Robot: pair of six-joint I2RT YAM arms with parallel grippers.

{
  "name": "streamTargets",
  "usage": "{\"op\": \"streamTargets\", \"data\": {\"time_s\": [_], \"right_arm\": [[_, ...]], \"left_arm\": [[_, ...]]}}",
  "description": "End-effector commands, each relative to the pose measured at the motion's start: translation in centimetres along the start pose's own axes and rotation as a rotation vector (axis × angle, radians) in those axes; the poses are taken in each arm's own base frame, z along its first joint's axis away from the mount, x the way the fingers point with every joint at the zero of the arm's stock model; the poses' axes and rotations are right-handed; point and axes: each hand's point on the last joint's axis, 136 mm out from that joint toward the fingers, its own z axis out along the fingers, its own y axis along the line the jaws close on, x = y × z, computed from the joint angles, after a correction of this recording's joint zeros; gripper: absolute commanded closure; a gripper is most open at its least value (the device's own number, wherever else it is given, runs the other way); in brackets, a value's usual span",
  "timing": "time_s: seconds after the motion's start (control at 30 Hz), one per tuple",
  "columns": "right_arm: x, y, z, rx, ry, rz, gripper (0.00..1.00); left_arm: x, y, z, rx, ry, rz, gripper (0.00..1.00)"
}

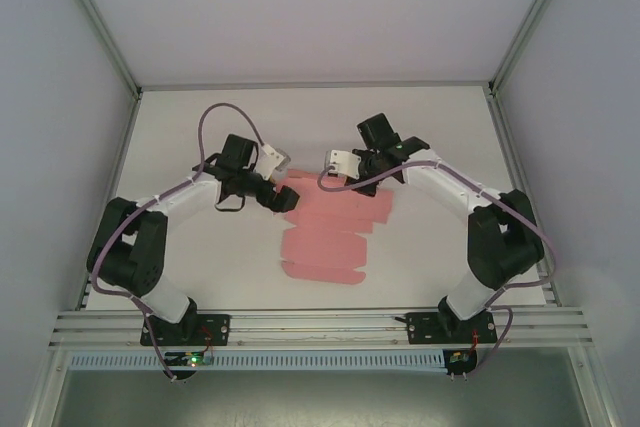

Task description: Assemble paper box

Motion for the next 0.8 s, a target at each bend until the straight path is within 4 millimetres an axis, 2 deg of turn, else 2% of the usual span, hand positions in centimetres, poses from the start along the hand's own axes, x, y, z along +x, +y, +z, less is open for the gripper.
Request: {"op": "streamTargets", "data": {"time_s": [0.0,0.07,0.17,0.3,0.4,0.53,0.67,0.77], "right_arm": [[-1.0,-0.6,-0.5,0.088,-0.064,-0.004,1.00],[-1.5,0.2,-1.0,0.070,-0.108,-0.029,1.00],[-1.7,2.0,-1.2,-0.005,-0.138,-0.066,1.00],[-1.6,3.1,-0.9,-0.055,-0.129,-0.083,1.00],[-1.7,3.4,-0.9,-0.066,-0.136,-0.090,1.00],[-1.5,2.9,-0.9,-0.035,-0.126,-0.088,1.00],[-0.8,1.7,-0.8,0.043,-0.088,-0.082,1.00],[-0.3,1.4,-0.9,0.071,-0.064,-0.077,1.00]], "left_arm": [[-1.8,2.4,-1.4,-0.178,-0.135,-0.063,0.00],[-1.0,5.3,-2.0,-0.339,-0.145,-0.161,0.00],[-1.3,7.0,-2.6,-0.383,-0.199,-0.275,0.00],[-2.9,5.8,-1.6,-0.256,-0.245,-0.302,0.00],[-3.1,7.1,-0.8,-0.280,-0.223,-0.347,0.00],[-3.1,6.6,0.2,-0.216,-0.203,-0.369,0.00],[-2.7,6.1,-1.0,-0.237,-0.229,-0.360,0.00],[-2.8,5.6,-3.2,-0.282,-0.260,-0.359,0.00]]}}
